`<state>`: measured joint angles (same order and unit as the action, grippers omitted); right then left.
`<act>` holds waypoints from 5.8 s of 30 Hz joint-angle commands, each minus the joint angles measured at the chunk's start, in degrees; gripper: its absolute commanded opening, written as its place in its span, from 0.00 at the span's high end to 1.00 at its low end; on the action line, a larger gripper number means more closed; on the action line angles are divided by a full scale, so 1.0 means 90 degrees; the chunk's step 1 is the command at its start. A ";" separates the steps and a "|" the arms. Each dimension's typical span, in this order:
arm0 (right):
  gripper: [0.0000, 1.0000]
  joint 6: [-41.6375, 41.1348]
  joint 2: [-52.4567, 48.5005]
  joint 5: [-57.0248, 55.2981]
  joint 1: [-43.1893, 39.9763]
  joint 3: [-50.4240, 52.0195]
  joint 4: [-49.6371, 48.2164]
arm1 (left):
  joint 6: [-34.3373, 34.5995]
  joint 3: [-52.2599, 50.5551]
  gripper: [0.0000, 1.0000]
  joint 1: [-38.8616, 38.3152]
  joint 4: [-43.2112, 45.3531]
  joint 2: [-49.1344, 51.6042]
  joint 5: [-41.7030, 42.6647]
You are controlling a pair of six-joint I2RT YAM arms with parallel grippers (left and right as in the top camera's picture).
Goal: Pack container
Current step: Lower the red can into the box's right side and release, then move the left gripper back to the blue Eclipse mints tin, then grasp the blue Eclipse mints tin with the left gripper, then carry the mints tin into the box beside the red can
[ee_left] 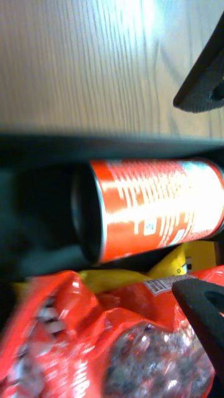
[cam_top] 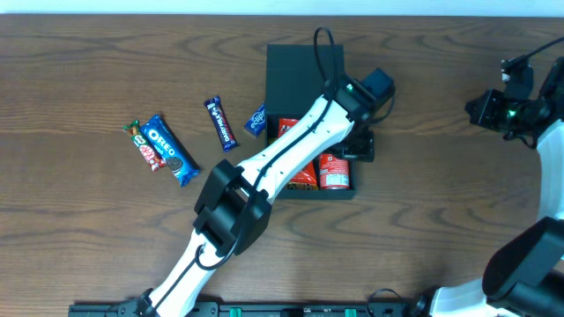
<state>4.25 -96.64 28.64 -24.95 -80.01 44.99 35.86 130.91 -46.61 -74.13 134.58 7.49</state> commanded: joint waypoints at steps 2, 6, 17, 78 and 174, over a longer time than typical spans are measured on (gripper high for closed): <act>0.98 0.0109 0.0058 0.0034 -0.0022 -0.0097 0.0007 | -0.0551 0.1008 0.27 0.0027 -0.0289 -0.0049 -0.0391; 0.98 0.0109 0.0058 0.0034 -0.0022 -0.0097 0.0007 | -0.0605 0.1909 0.64 0.0044 -0.0831 -0.0053 -0.1396; 0.98 0.0109 0.0058 0.0034 -0.0015 -0.0097 0.0058 | 0.0199 0.2385 0.94 0.1367 -0.1923 -0.0053 -0.3157; 0.97 0.0056 0.0058 0.0032 -0.0012 -0.0097 0.0143 | -0.7815 -0.2548 0.27 0.3050 0.2776 0.0049 0.0770; 0.99 0.0634 -0.0017 0.0034 0.0024 -0.0085 0.0340 | -1.1905 -0.0342 0.94 0.0814 0.1766 0.0024 0.2288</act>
<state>8.67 -96.68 28.62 -24.95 -80.01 48.16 -71.94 127.92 -39.59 -58.19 133.75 28.18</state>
